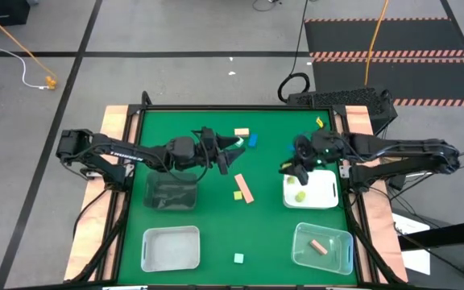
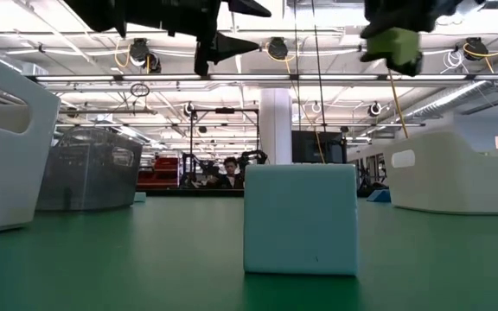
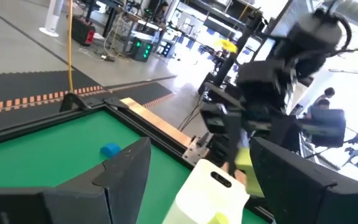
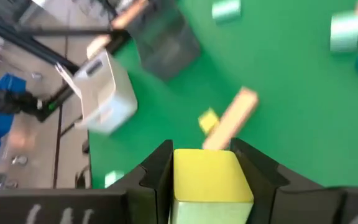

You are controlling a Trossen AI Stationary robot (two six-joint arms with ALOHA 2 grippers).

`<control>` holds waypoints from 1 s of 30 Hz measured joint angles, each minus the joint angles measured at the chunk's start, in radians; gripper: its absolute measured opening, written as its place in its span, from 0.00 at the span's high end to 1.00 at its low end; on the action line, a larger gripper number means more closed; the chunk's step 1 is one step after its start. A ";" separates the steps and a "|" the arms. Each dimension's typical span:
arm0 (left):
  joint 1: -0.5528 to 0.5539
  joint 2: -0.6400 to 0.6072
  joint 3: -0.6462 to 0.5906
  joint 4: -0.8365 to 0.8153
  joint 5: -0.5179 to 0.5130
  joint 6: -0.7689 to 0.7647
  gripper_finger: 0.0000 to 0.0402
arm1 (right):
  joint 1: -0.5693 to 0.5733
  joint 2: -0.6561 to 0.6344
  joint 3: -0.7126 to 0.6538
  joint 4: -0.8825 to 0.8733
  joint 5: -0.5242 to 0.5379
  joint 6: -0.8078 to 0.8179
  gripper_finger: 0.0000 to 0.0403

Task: Sort & place blocks by color
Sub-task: Put the top green block into the white bin

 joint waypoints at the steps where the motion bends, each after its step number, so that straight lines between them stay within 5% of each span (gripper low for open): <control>1: 0.004 0.000 0.000 -0.003 0.000 0.000 0.31 | 0.012 -0.008 0.000 -0.025 0.000 0.012 0.71; 23: 0.030 0.000 0.000 -0.333 0.000 -0.069 0.37 | 0.123 0.137 0.000 -0.391 -0.026 0.059 0.71; 30: 0.088 0.000 0.000 -0.546 0.000 -0.109 0.37 | 0.123 0.179 0.000 -0.407 -0.025 0.059 0.45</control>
